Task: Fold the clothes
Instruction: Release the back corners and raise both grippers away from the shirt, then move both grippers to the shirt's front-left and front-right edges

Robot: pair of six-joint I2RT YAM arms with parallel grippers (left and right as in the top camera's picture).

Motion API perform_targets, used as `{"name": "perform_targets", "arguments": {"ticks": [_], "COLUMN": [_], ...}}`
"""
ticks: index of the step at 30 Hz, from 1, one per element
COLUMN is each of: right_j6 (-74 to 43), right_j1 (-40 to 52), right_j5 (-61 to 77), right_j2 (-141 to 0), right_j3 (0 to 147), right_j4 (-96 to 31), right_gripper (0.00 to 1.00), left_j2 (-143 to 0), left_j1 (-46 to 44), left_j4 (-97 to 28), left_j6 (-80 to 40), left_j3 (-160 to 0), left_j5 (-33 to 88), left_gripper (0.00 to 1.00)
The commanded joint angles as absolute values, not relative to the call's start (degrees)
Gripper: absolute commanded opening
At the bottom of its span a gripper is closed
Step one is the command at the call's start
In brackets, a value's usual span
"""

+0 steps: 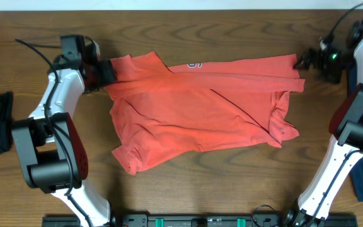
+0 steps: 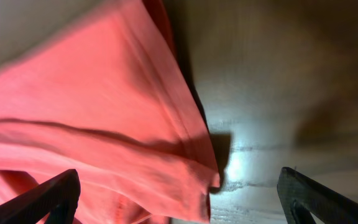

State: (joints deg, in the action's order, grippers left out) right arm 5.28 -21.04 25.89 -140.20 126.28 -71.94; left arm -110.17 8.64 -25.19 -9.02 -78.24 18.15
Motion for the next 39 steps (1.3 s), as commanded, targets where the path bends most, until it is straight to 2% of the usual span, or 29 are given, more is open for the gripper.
{"name": "perform_targets", "arguments": {"ticks": [1, 3, 7, 18, 29, 35, 39], "right_j6": [6.3, 6.3, 9.6, 10.8, 5.8, 2.8, 1.3], "right_j1": [-21.0, -20.8, -20.5, -19.1, -7.3, -3.9, -3.7], "right_j5": [28.8, 30.8, 33.9, 31.7, 20.8, 15.6, 14.1], "right_j2": [-139.2, -139.2, -138.2, -127.2, -123.7, -122.7, -118.4], "right_j3": [136.4, 141.3, 148.1, 148.8, 148.0, 142.8, 132.6], "right_j4": [-74.4, -77.5, -84.1, -91.5, -96.0, -96.4, -94.2], "right_gripper": [0.99, 0.99, 0.99, 0.99, 0.99, 0.99, 0.99], "left_j2": [-105.4, -103.1, -97.7, -84.4, -74.7, -69.3, -68.2], "left_j1": [9.1, 9.0, 8.9, 8.2, 5.0, 5.1, 5.1], "left_j4": [-26.5, -28.4, -35.1, -48.2, -47.4, -47.4, -47.5], "left_j6": [-9.1, -9.0, -5.0, -1.3, -2.4, -2.6, -2.7], "left_j3": [-84.4, -85.3, -85.3, -81.0, -65.3, -61.8, -61.7], "left_j5": [22.2, 23.6, 23.6, 21.4, 21.4, 21.4, 21.4], "left_gripper": [0.56, 0.56, 0.25, 0.25, 0.25, 0.28, 0.29]}}
